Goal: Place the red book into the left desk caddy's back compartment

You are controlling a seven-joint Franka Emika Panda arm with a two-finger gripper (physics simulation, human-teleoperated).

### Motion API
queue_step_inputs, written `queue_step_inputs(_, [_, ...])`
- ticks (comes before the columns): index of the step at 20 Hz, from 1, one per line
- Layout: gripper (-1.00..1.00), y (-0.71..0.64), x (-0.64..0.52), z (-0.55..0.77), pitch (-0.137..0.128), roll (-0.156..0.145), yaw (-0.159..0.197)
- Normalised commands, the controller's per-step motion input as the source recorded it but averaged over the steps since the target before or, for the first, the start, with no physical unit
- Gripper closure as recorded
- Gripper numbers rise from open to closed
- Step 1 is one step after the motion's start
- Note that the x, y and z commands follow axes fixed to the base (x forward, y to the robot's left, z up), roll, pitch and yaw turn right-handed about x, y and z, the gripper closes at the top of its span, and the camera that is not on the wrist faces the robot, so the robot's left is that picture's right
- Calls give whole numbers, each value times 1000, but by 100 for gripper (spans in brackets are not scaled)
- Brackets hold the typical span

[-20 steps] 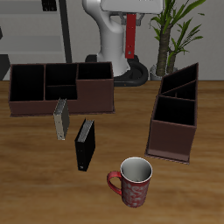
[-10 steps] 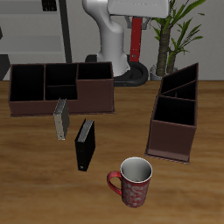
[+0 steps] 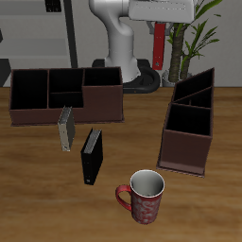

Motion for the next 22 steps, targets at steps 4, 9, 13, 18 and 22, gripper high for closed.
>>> queue_step_inputs(4, [100,405,60,-42,-10,23,-26])
queue_step_inputs(9, [100,412,91,-85,15,39,-1])
queue_step_inputs(13, [100,261,64,-62,25,33,-41])
queue_step_inputs(18, [100,258,48,-70,-4,11,-11])
queue_step_inputs(22, [100,145,164,-109,24,2,-33])
